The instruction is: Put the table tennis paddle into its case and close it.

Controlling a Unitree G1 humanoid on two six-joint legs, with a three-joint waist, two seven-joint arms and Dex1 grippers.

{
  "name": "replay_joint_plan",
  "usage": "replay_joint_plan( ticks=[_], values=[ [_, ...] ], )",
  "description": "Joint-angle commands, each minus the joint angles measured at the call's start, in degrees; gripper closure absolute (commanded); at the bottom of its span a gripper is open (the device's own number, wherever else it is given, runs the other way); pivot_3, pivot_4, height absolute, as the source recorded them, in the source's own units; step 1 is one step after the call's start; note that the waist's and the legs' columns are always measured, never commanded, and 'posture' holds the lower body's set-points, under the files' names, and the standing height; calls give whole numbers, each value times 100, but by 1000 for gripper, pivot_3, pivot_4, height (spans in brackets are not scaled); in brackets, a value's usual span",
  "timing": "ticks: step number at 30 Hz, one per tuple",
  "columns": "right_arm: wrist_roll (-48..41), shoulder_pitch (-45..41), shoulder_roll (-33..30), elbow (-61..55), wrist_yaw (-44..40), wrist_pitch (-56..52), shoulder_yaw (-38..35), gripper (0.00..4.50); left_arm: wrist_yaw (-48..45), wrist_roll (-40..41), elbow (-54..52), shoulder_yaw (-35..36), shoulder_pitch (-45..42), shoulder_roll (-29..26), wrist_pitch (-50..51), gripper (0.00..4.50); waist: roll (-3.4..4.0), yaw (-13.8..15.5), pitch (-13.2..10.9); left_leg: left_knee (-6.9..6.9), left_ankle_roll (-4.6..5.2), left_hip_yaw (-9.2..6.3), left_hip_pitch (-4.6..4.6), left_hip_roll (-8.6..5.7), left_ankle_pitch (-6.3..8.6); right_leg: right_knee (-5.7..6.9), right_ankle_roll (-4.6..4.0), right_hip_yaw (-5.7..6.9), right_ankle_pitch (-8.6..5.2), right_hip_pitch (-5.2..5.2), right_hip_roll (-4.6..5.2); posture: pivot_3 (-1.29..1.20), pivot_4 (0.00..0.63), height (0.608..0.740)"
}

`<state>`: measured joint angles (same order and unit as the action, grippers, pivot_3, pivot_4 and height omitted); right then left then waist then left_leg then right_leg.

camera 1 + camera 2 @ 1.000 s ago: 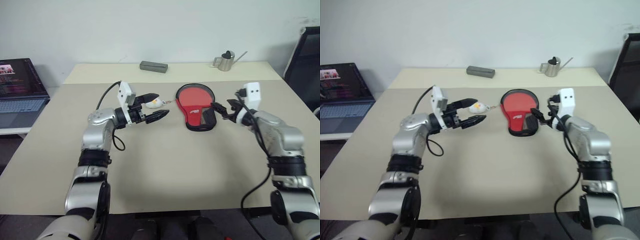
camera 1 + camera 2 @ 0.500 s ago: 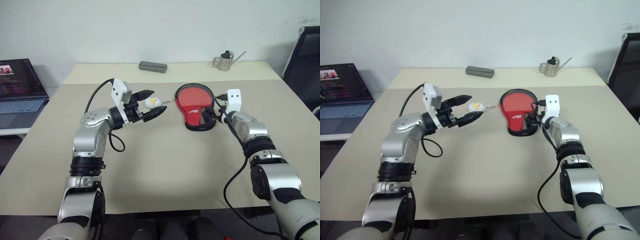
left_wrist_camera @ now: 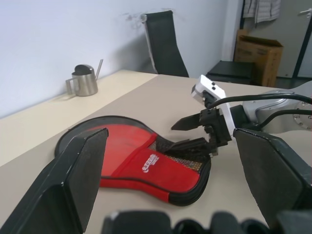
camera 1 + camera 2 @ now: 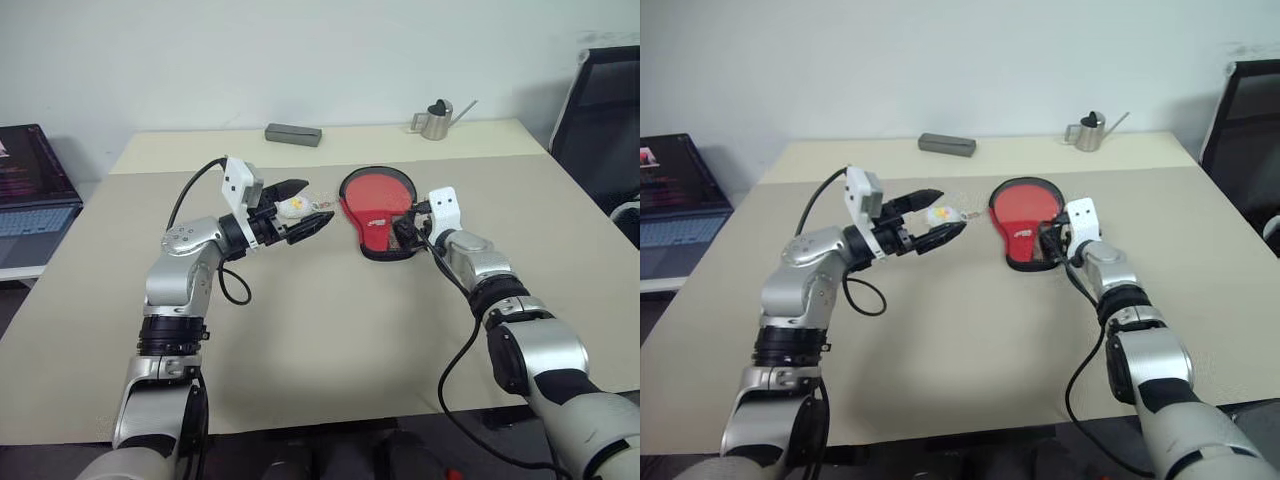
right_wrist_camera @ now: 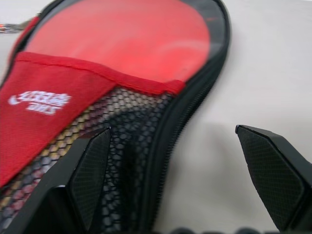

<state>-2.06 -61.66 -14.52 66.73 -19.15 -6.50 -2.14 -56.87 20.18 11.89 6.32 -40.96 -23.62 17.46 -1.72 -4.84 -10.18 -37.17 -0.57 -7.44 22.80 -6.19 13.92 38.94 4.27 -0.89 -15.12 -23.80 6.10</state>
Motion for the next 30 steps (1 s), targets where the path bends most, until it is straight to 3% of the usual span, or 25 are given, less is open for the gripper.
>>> replay_joint_plan(
  ticks=[1, 13, 26, 27, 30],
  values=[
    [83, -111, 170, 113, -68, 61, 32, 51, 25, 108, -189, -8, -31, -101, -23, 0, 1, -23, 1, 0, 0, 0, -1, 0, 0, 1, 0, 0, 0, 0, 0, 0, 150, 740],
    [58, -159, 322, 447, -51, -266, -184, 51, -19, 132, -113, -29, -32, -182, -72, 0, 3, -37, 3, 2, -2, 3, -11, 12, -1, 3, -8, -6, 5, 3, -14, 0, 150, 740],
    [128, -122, 495, 473, -155, -488, -227, 4248, -43, 142, -90, -2, 20, -313, -122, 0, 3, -35, 5, 4, -4, 3, -31, 15, -2, 3, -13, -7, 8, 20, -19, 0, 150, 740],
    [129, -130, 503, 473, -143, -491, -230, 4450, -40, 142, -95, -1, 26, -317, -121, 0, 3, -35, 5, 6, -4, 3, -32, 17, -2, 4, -13, -7, 8, 20, -20, 0, 150, 740],
    [105, -150, 519, 466, -84, -498, -267, 4450, -30, 149, -118, 9, 59, -332, -119, 0, 3, -35, 6, 6, -4, 3, -33, 21, -2, 3, -15, -7, 9, 20, -24, 0, 150, 740]
  ],
)
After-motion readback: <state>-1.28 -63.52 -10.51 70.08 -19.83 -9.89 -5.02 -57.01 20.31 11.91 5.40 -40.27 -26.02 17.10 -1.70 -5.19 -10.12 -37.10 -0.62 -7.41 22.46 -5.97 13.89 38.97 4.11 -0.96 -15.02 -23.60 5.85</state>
